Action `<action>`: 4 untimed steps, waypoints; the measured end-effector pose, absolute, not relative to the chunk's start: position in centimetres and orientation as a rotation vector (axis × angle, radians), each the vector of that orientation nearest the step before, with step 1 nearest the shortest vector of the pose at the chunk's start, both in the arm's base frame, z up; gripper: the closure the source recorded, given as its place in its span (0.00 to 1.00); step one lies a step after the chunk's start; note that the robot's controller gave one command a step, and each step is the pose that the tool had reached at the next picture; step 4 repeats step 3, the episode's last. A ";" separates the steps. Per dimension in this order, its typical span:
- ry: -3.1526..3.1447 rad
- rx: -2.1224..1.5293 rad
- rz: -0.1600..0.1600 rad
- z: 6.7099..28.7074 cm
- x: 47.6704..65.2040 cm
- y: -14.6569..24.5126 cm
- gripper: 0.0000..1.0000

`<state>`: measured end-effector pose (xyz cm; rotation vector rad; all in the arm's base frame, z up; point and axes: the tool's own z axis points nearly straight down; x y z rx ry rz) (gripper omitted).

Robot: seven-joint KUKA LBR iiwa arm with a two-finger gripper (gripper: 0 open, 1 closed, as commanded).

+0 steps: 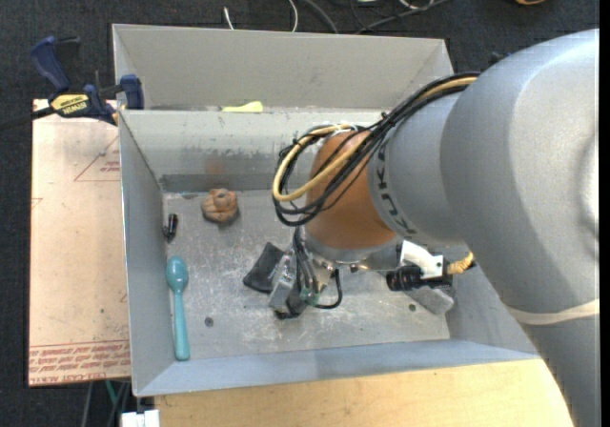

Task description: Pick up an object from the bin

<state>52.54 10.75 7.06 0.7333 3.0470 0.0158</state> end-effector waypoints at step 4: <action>3.054 0.730 0.012 14.3 52.4 10.7 1.00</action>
Offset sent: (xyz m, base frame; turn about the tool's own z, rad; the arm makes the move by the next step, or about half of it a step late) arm -0.0031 -0.0009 0.0555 -0.0002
